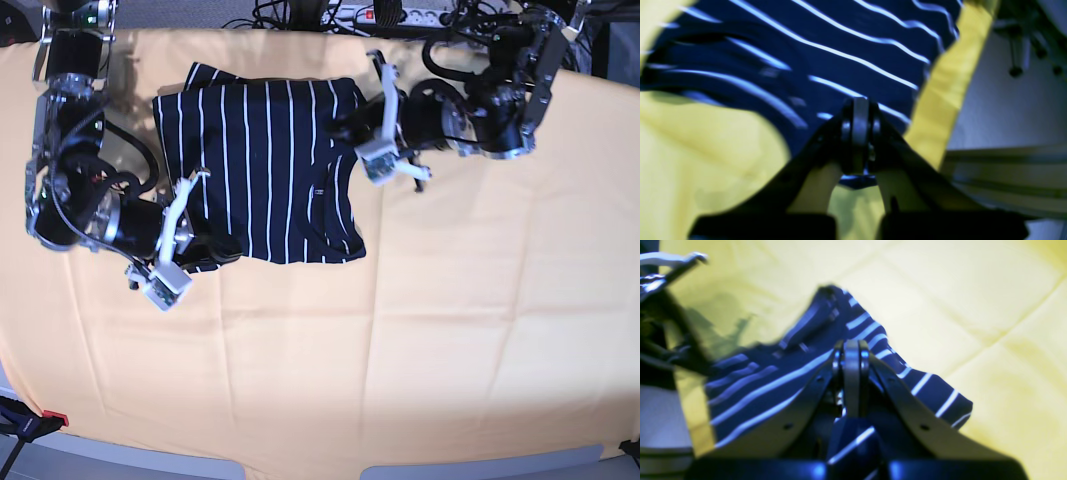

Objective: Fold the T-shirt properly
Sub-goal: 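Grasp the folded shirt with both grippers and rotate it on the table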

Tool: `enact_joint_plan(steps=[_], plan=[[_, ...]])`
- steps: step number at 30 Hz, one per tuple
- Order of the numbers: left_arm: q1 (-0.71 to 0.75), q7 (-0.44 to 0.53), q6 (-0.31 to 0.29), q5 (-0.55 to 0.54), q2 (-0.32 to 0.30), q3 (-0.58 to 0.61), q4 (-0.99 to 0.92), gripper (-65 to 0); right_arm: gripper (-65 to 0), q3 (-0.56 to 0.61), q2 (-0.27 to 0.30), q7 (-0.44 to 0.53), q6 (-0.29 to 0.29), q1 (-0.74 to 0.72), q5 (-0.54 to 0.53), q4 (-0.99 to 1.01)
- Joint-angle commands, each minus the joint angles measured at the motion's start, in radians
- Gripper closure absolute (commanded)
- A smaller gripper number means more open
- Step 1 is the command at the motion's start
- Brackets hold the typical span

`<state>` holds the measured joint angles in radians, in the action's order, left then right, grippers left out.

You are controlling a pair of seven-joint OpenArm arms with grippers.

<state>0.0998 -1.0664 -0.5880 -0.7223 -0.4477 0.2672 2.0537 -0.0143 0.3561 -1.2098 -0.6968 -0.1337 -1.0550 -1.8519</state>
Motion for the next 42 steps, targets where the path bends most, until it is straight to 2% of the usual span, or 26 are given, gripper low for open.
enact_joint_plan(steps=[1,3,8,14,18,20,23,27,30,36,42], plan=[[-0.009,0.027,-0.003,0.018,0.007,0.03,0.017,0.0,0.0,0.011,0.014,0.03,-0.001,-0.044,-0.006,0.026],[-0.009,0.04,0.013,0.111,0.034,0.101,0.017,0.0,0.0,0.039,0.016,0.052,-0.001,-0.094,0.03,0.11],[-0.009,0.113,0.097,0.367,0.083,0.26,0.017,0.0,0.0,0.116,0.016,0.081,-0.001,-0.223,0.136,0.279],[-0.009,0.151,0.148,0.536,0.085,0.367,0.006,0.0,0.0,0.271,0.044,0.095,-0.001,-0.274,0.237,0.423],[-0.009,0.171,0.167,0.575,0.085,0.362,-0.012,0.0,0.0,0.393,0.103,0.135,-0.001,-0.274,0.328,0.432],[-0.009,0.177,0.168,0.581,0.079,0.353,-0.021,0.0,0.0,0.417,0.131,0.15,-0.001,-0.273,0.327,0.427],[-0.013,0.194,0.167,0.58,0.079,0.327,-0.044,0.0,0.0,0.417,0.156,0.152,-0.001,-0.273,0.311,0.424],[-0.039,0.218,0.167,0.585,0.079,0.305,-0.109,0.0,0.0,0.418,0.194,0.156,-0.001,-0.254,0.216,0.423],[-0.086,0.237,0.168,0.609,0.079,0.304,-0.197,0.0,0.0,0.417,0.208,0.16,-0.001,-0.226,0.195,0.42],[-0.24,0.286,0.22,0.621,0.079,0.304,-0.428,0.0,0.0,0.412,0.24,0.16,-0.001,-0.145,0.194,0.372],[-0.396,0.392,0.227,0.621,0.079,0.304,-0.609,0.0,0.0,0.357,0.288,0.168,0.009,-0.018,0.174,0.241]])
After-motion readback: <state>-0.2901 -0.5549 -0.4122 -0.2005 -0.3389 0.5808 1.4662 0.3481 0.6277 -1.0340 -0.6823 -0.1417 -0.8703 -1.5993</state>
